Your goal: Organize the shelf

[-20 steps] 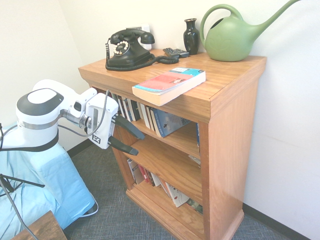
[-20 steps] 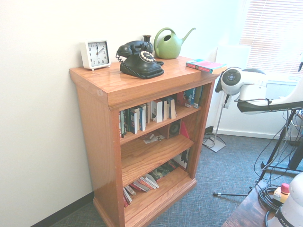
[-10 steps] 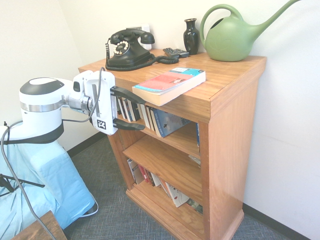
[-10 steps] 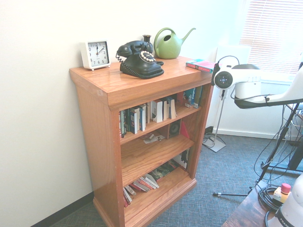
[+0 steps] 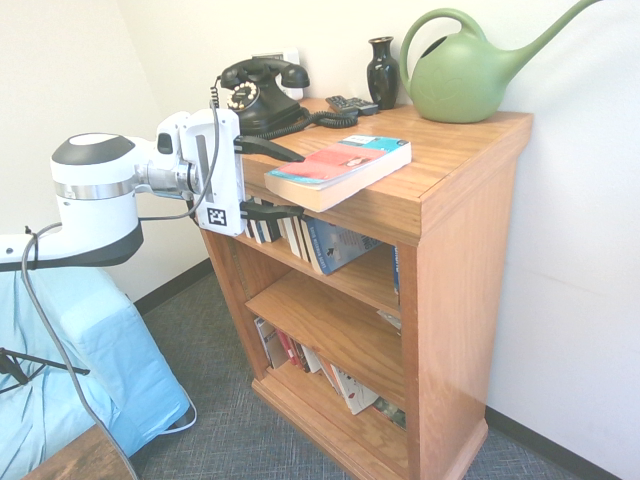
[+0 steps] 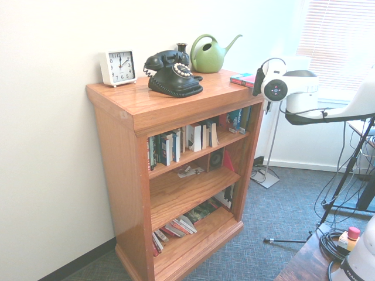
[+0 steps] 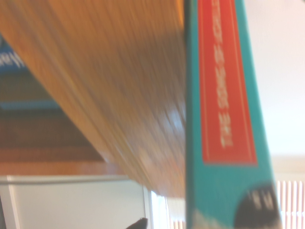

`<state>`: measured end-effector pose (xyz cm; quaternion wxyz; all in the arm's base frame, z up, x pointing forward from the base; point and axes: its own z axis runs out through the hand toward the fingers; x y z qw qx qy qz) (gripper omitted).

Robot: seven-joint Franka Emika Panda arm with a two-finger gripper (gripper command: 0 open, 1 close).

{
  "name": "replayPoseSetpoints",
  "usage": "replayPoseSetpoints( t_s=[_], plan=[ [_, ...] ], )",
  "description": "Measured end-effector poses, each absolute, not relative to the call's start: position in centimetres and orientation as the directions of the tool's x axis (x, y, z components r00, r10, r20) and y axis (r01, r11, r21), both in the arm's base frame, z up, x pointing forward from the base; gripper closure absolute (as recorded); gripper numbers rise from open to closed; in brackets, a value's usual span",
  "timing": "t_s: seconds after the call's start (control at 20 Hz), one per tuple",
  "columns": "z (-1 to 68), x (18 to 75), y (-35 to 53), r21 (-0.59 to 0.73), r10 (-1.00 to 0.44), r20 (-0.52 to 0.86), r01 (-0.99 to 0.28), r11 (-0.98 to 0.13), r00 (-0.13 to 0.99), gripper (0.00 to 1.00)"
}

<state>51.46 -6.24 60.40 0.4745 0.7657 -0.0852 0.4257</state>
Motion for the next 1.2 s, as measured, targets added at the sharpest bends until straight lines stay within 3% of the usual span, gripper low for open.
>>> replayPoseSetpoints(
  t_s=[0.2, 0.25, 1.2],
  plan=[
    [60.3, 52.9, -7.2, 0.657, 0.283, 0.73, -0.527, -0.539, 0.622, 0.0],
    [60.4, 53.2, -7.5, 0.656, 0.28, 0.732, -0.531, -0.537, 0.621, 1.0],
    [61.6, 55.6, -7.2, 0.655, 0.285, 0.734, -0.53, -0.538, 0.617, 1.0]
  ],
)
